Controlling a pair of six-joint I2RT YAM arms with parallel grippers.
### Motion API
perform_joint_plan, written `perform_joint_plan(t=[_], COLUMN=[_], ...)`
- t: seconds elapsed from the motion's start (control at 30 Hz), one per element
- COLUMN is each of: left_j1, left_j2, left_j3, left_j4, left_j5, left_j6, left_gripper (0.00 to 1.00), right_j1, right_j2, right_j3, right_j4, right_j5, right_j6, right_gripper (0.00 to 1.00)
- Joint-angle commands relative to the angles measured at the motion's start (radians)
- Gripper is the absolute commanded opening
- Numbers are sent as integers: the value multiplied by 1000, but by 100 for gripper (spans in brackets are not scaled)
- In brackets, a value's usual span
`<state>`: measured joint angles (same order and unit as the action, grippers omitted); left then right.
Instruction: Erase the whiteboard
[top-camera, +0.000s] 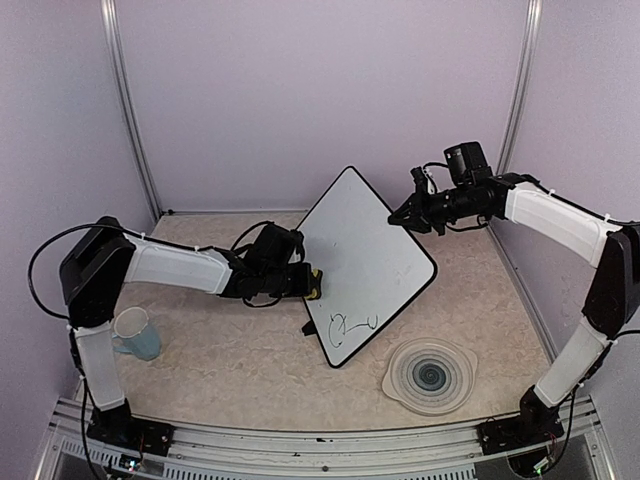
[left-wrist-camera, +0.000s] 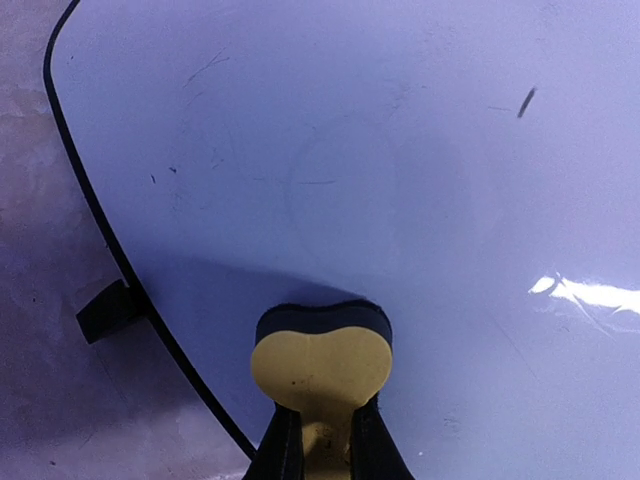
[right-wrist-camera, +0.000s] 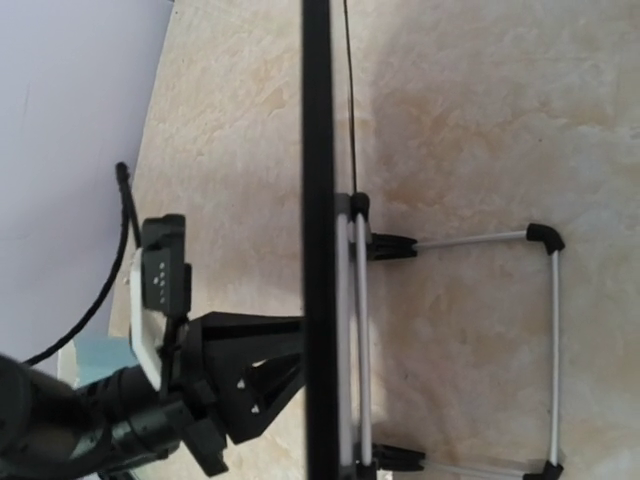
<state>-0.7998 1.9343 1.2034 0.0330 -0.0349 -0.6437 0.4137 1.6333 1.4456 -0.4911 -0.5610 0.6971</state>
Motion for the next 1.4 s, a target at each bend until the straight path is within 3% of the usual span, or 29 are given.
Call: perform_joint_plan(t=[0.0,0.17,0.5,0.7,1.07,1.23,1.37], left_j1=[-183,-292,-422,-426,-312,-288,-320], left_j2=[-11,-74,-108,-96,-111,-86,-86], left_j3=[-48,-128,64,53,-306,-323,-253], left_j4=[33,53,-7,-24,96,85,68], left_j5=[86,56,-28,-78,-106,-108,-130], left_j6=[81,34,154,150,-94,-115,-58], left_gripper=[0,0,0,0,0,0,0], right_j1=[36,36,36,36,36,36,36], right_j2=[10,-1,-16,-12,1,2,0], right_j3=[-26,-50,-93,-95,-70,-67,-72], right_j4=[-26,-6,15,15,-3,-10,-12], right_j5=[-25,-12,-11,-12,-19,-23,-23], right_j6=[15,37,51,53,37,30,27], right_gripper=[0,0,0,0,0,0,0])
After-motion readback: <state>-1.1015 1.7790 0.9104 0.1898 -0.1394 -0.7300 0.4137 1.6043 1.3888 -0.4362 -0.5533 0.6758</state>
